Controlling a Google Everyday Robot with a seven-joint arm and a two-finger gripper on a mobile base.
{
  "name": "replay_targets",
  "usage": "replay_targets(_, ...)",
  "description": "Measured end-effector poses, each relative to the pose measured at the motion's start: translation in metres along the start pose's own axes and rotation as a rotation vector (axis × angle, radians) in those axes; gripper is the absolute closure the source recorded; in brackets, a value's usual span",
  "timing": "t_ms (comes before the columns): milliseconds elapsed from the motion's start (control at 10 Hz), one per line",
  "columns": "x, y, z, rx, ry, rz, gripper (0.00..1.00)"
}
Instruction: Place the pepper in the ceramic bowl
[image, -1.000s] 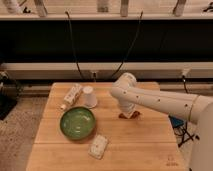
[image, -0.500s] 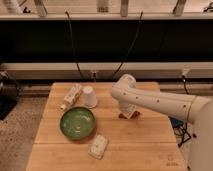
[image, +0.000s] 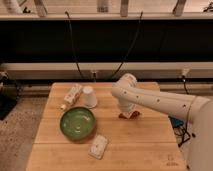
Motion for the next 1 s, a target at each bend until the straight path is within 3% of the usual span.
replay_targets(300,0.011,-0.007,-0.004,0.002,-0.008,0.066,0.20)
replay_targets(600,0.024,-0.002,0.001,-0.015,-0.023,0.180,0.20)
replay_targets(1000,0.029,0.016,0.023,-0.016,-0.050,0.279,0.20)
